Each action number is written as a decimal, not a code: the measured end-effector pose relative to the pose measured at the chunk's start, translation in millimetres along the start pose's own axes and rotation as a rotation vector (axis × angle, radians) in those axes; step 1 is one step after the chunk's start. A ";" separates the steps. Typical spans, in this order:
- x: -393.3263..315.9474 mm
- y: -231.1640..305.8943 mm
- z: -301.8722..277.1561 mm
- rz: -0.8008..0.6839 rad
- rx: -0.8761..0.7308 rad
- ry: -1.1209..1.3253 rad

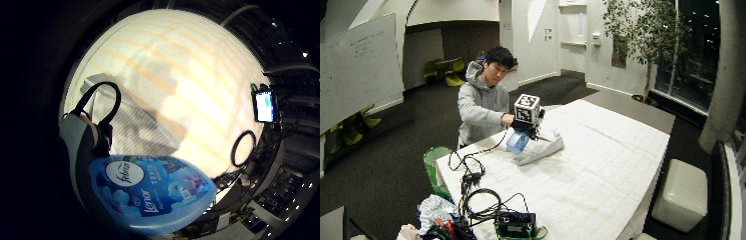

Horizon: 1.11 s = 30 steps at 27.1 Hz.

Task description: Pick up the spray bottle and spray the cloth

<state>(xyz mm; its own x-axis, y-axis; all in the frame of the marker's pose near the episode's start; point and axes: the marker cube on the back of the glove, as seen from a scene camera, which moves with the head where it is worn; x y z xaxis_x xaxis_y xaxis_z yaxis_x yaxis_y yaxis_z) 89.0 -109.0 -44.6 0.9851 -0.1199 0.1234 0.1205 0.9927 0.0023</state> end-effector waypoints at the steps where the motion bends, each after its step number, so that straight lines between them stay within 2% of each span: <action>1: -1.2 0.8 4.0 0.001 -0.008 0.009; 5: -6.6 6.6 3.5 0.003 -0.010 0.024; 14: -13.2 20.6 -42.6 0.020 0.035 0.102; 24: -4.7 15.8 4.7 0.051 -0.053 0.149; 30: -36.1 19.7 -7.8 0.011 0.005 0.021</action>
<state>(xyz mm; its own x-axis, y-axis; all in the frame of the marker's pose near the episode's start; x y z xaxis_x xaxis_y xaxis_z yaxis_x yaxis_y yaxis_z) 56.8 -85.2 -56.7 0.9888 -0.1090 0.1022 0.1089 0.9940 0.0064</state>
